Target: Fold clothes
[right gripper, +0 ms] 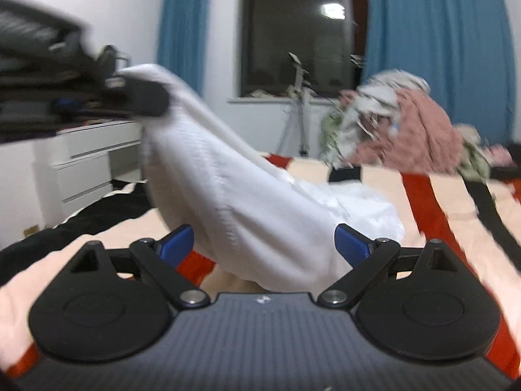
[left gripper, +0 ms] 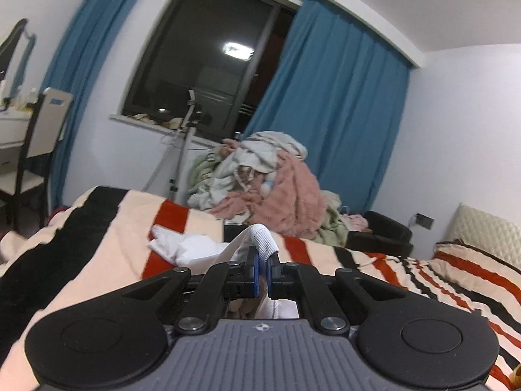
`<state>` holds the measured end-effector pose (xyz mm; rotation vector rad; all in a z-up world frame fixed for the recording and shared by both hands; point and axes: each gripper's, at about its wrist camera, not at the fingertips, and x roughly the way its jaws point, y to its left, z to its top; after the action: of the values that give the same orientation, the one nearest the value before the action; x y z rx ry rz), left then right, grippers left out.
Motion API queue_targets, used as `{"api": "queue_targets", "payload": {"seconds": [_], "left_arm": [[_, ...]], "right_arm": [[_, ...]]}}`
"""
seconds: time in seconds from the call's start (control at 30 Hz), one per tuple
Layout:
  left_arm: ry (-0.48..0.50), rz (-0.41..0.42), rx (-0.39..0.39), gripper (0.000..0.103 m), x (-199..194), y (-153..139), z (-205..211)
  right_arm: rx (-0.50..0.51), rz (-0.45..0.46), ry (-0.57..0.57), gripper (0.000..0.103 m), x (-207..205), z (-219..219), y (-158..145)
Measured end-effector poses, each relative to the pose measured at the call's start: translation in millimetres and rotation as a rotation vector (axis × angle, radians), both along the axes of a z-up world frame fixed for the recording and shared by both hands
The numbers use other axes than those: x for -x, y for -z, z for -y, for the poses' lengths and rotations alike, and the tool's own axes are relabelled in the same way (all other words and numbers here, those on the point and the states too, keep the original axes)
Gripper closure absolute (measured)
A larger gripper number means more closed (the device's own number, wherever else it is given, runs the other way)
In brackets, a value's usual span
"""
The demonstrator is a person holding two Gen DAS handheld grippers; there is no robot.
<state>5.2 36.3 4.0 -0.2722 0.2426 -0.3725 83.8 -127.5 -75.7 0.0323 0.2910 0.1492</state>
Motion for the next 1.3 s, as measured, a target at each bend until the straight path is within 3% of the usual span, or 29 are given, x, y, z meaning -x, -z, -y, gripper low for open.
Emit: {"api": "queue_targets", "payload": {"seconds": [0.13, 0.3, 0.47, 0.63, 0.73, 0.83, 0.97, 1.1, 1.2, 1.3], "left_arm": [[-0.011, -0.038, 0.003, 0.098, -11.3, 8.8, -5.8], [0.043, -0.066, -0.036, 0.098, -19.0, 20.4, 5.3], [0.114, -0.013, -0.037, 0.098, -10.4, 24.6, 17.2], [0.097, 0.032, 0.063, 0.098, -3.9, 17.7, 7.0], [0.075, 0.022, 0.07, 0.098, -4.5, 16.8, 3.5], [0.057, 0.017, 0.063, 0.098, -5.3, 15.2, 2.0], [0.038, 0.015, 0.051, 0.098, -6.5, 11.7, 1.1], [0.028, 0.003, 0.051, 0.098, -8.7, 12.3, 0.1], [0.023, 0.003, 0.04, 0.098, -9.0, 12.6, 1.3], [0.036, -0.015, 0.033, 0.098, -11.6, 15.7, 4.5]], "right_arm": [[-0.072, -0.012, 0.097, 0.008, -2.1, 13.3, 2.2], [-0.149, 0.023, 0.205, 0.008, 0.4, 42.2, -8.8], [-0.143, -0.001, 0.287, 0.008, 5.4, 61.7, -16.6], [-0.189, -0.187, 0.379, 0.008, -4.6, 86.7, 2.8], [-0.255, -0.327, 0.416, 0.008, -16.0, 104.7, 21.1], [-0.249, -0.289, 0.341, 0.008, -10.5, 92.2, 15.9], [-0.119, -0.162, 0.134, 0.008, 5.7, 47.2, 2.7], [0.011, -0.152, -0.025, 0.008, 10.0, 2.1, 11.7], [0.046, -0.18, 0.02, 0.008, -4.2, -7.0, 21.8], [-0.044, -0.141, 0.172, 0.008, -12.5, 18.9, 17.5]]}}
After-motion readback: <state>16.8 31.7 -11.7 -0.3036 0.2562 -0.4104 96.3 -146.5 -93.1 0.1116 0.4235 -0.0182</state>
